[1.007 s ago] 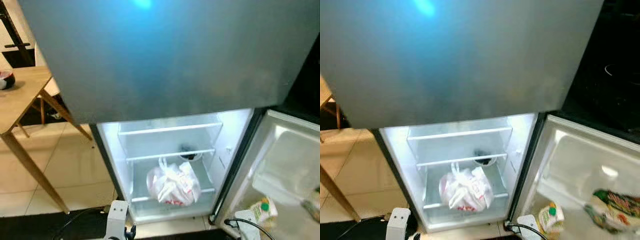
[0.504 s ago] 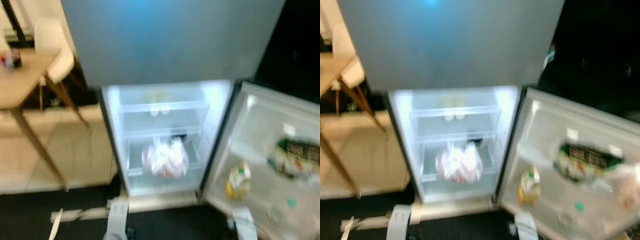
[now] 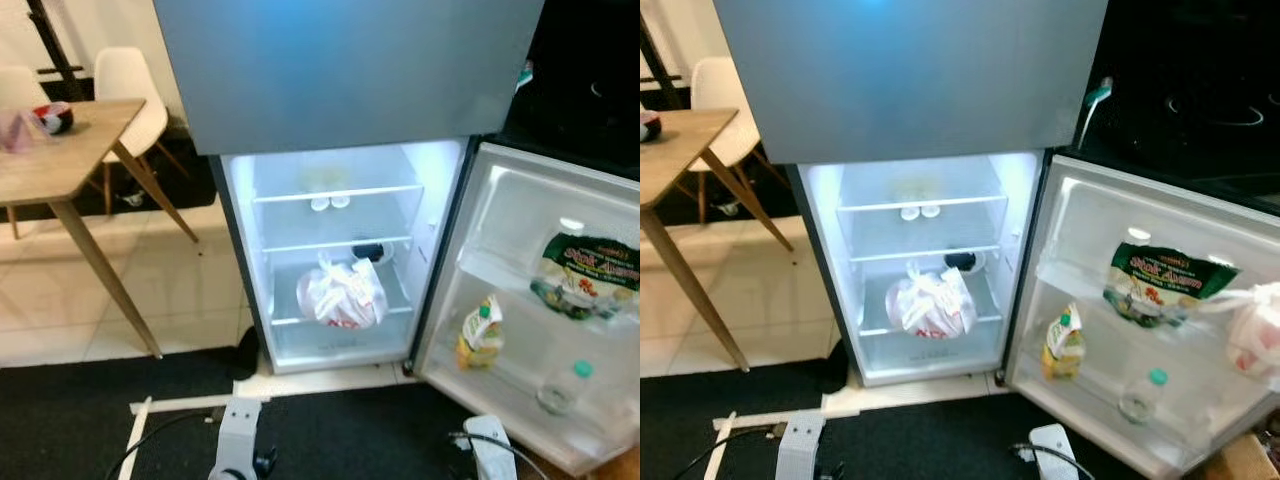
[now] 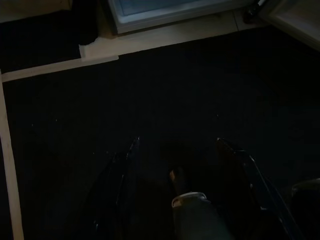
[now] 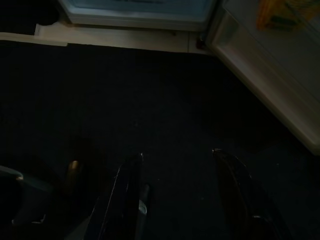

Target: Restocking fridge

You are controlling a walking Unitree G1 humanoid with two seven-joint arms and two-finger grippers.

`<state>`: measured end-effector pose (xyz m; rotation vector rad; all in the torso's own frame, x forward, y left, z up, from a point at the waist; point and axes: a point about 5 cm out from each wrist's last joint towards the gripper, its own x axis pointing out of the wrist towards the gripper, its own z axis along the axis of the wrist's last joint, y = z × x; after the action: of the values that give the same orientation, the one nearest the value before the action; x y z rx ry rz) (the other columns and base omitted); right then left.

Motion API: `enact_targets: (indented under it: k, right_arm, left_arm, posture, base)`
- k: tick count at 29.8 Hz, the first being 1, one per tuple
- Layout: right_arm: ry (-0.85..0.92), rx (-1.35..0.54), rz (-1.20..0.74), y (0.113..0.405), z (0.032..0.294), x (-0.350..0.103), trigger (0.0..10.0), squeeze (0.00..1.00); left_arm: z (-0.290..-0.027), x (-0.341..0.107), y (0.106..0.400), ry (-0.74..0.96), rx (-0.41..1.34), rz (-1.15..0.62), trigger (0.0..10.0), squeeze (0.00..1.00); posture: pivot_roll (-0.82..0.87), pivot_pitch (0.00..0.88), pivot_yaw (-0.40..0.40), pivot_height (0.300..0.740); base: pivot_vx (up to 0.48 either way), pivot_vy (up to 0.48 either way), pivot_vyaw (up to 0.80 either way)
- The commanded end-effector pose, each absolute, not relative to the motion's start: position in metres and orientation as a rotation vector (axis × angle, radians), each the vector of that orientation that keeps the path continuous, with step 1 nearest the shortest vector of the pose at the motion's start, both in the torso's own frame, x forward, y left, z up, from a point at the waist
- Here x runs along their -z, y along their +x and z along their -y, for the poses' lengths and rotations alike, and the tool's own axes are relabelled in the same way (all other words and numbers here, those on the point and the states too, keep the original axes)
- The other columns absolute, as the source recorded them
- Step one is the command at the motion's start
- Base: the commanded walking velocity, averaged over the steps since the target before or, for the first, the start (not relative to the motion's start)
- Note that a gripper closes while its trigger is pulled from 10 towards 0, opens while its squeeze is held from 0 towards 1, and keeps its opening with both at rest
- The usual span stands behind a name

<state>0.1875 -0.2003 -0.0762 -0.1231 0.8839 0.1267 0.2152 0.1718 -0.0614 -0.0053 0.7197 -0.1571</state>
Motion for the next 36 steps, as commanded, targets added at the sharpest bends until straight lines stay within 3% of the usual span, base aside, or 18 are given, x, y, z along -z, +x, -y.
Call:
enact_targets:
  k: [1,8,14,36]
  right_arm:
    - [-0.117,-0.150,-0.849,0.193,0.196,0.073,10.0,0.00]
    - [-0.076,-0.192,-0.795,0.198,0.190,0.069,10.0,0.00]
    - [-0.045,-0.279,-0.742,0.201,0.181,0.065,10.0,0.00]
    - [-0.050,-0.289,-0.729,0.203,0.183,0.063,10.0,0.00]
  left_arm:
    - [-0.177,0.060,0.215,0.015,0.145,-0.708,10.0,0.00]
    - [-0.176,0.057,0.218,0.029,0.152,-0.664,10.0,0.00]
    - [-0.175,0.055,0.218,0.034,0.163,-0.641,10.0,0.00]
    - [-0.175,0.053,0.221,0.037,0.175,-0.625,10.0,0.00]
  posture:
    - [-0.06,0.049,0.025,0.740]
    - [-0.06,0.046,0.025,0.740]
    - [-0.05,0.041,0.027,0.740]
    - [-0.06,0.029,0.032,0.740]
  base:
    - [0.000,0.000,0.00]
    - [0.000,0.000,0.00]
    - [0.348,0.000,0.00]
    - [0.397,0.000,0.00]
